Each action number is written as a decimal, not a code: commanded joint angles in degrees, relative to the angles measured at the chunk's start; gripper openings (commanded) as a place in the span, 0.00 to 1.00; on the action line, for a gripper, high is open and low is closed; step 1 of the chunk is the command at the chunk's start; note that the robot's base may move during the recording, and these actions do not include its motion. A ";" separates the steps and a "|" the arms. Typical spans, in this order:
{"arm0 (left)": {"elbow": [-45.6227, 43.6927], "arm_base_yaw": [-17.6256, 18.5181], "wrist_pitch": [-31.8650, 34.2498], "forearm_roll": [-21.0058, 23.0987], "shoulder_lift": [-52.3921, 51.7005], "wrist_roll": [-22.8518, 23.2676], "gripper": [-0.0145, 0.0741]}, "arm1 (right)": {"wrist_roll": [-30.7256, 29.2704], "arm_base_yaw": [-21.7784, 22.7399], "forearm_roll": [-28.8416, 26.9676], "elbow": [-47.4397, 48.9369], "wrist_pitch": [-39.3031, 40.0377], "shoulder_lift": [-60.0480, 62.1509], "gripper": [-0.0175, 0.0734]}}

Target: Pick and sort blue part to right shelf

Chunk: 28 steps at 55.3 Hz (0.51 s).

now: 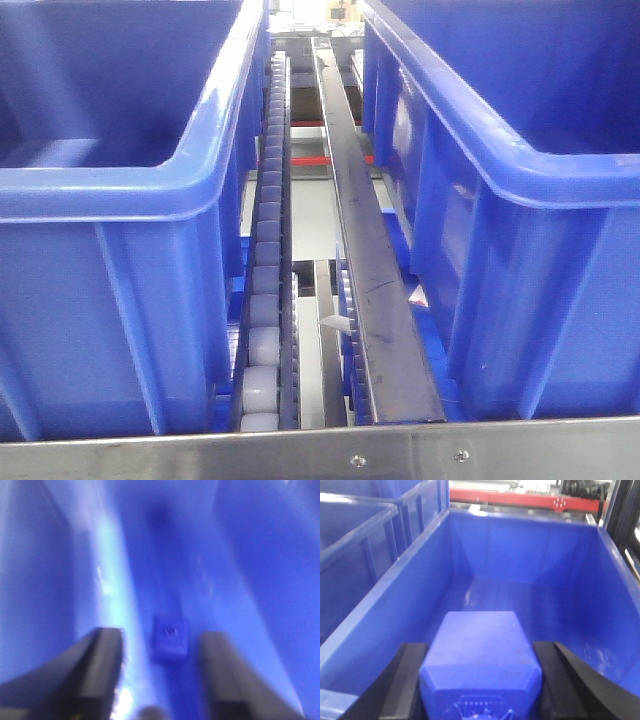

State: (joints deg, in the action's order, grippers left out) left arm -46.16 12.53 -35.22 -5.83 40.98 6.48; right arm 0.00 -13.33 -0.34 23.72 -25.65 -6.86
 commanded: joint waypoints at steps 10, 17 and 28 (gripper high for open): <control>3.40 -0.08 2.31 -3.52 -12.44 0.20 0.34 | -0.39 0.07 0.34 8.71 -0.34 -7.57 0.36; 4.35 -0.08 1.30 -3.86 -14.98 0.20 0.30 | 2.55 0.07 0.70 16.62 -6.34 -16.92 0.36; 4.74 -0.08 1.01 -3.86 -15.38 0.20 0.30 | 11.61 0.61 5.30 30.58 -17.35 -38.43 0.36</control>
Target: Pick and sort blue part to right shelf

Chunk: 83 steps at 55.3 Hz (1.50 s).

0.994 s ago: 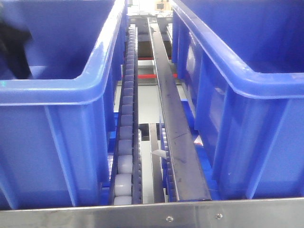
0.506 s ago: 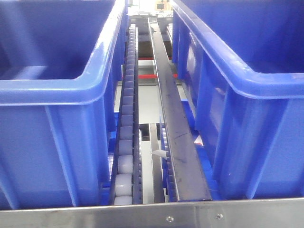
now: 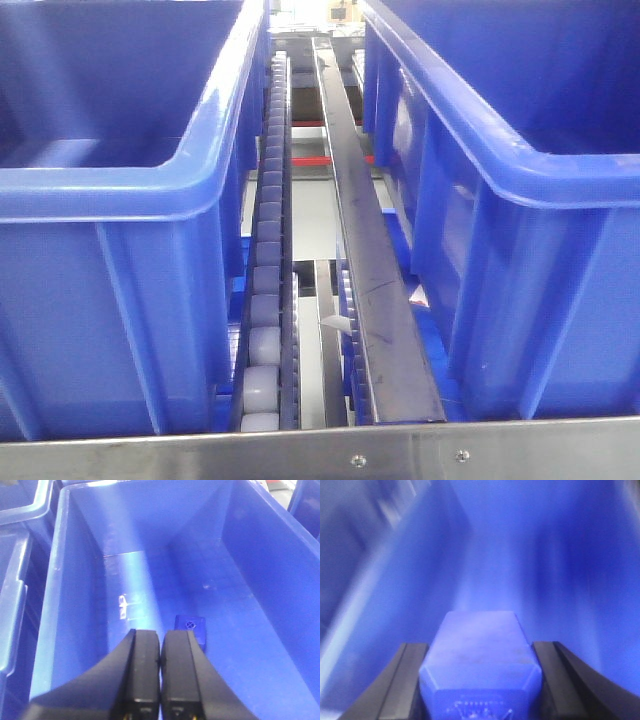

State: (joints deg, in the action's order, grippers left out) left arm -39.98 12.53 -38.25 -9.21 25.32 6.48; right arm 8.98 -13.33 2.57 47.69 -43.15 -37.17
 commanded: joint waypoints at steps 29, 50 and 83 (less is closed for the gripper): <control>-1.44 -0.08 3.93 -0.71 0.28 0.20 0.30 | -5.85 6.34 2.15 31.45 -7.01 -54.31 0.36; -1.44 -0.08 3.93 -0.71 0.28 0.20 0.30 | -6.33 6.34 2.15 31.71 -1.53 -61.60 0.41; -0.82 -0.08 2.77 -4.75 -6.81 0.42 0.30 | -7.99 6.34 2.26 28.82 1.58 -48.06 0.69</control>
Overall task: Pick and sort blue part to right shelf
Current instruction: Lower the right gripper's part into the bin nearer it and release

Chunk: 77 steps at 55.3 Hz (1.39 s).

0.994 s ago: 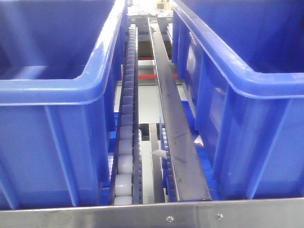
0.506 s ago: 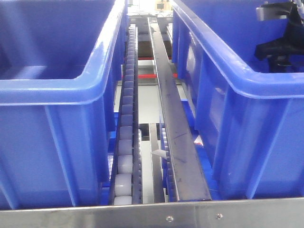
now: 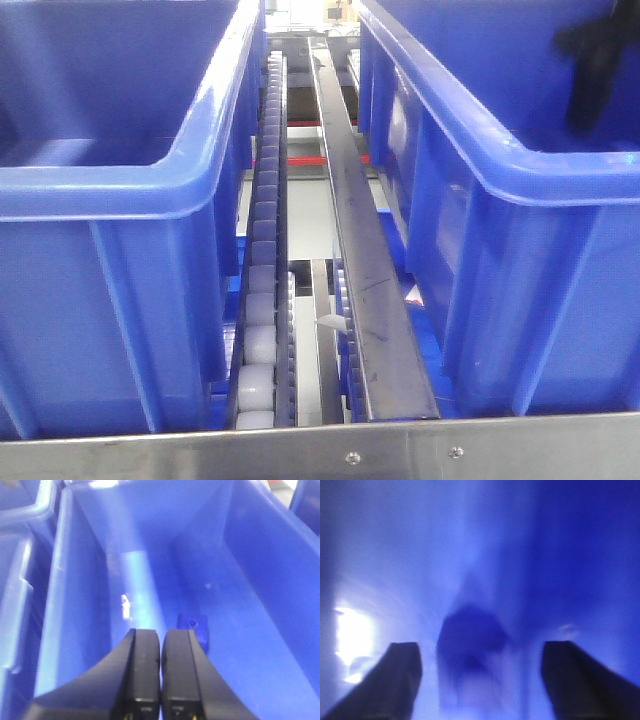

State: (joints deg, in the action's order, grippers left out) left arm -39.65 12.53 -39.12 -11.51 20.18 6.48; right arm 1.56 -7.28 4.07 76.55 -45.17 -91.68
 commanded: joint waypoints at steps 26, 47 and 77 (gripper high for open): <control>7.48 -0.08 3.49 -4.46 -16.14 3.89 0.30 | -0.57 0.29 0.71 -28.59 18.18 40.95 0.24; 7.94 -0.08 4.04 -4.57 -16.45 3.89 0.30 | -0.57 0.29 0.71 -47.35 20.62 77.24 0.24; 7.94 -0.08 3.69 -4.95 -16.45 3.89 0.30 | -0.57 0.29 0.56 -50.24 19.97 90.53 0.24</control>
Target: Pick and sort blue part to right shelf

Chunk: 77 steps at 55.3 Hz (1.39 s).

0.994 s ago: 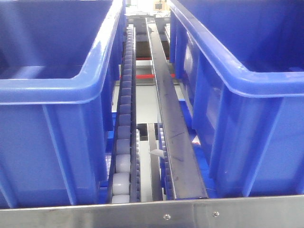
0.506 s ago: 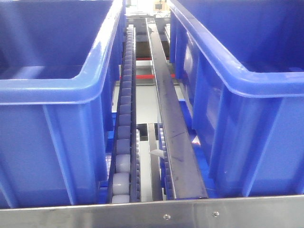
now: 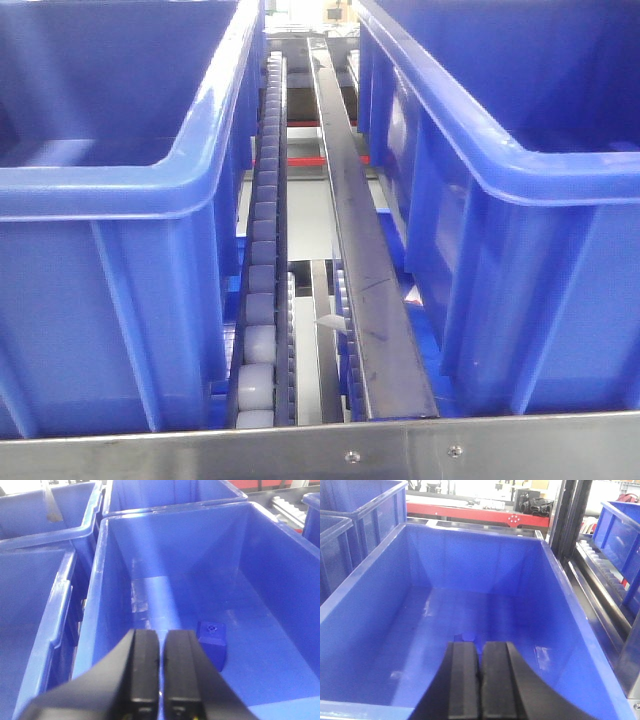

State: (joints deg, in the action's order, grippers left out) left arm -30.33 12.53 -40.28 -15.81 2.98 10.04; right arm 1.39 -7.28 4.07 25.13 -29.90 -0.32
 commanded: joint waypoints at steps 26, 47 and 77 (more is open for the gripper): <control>2.85 -2.37 7.30 0.46 0.63 0.23 0.30 | -0.39 0.29 0.56 1.18 4.70 -0.83 0.24; 24.29 -12.23 35.34 9.00 -4.68 -0.49 0.30 | -0.39 0.29 0.56 1.18 4.62 -0.83 0.24; 32.36 -12.37 45.34 11.61 -4.68 -0.49 0.30 | -0.39 0.29 0.56 1.18 4.51 -0.83 0.24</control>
State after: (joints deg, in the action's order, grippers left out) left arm 0.33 0.22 0.00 -4.79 -0.20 9.46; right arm 1.39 -7.28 4.07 25.03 -30.27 -0.32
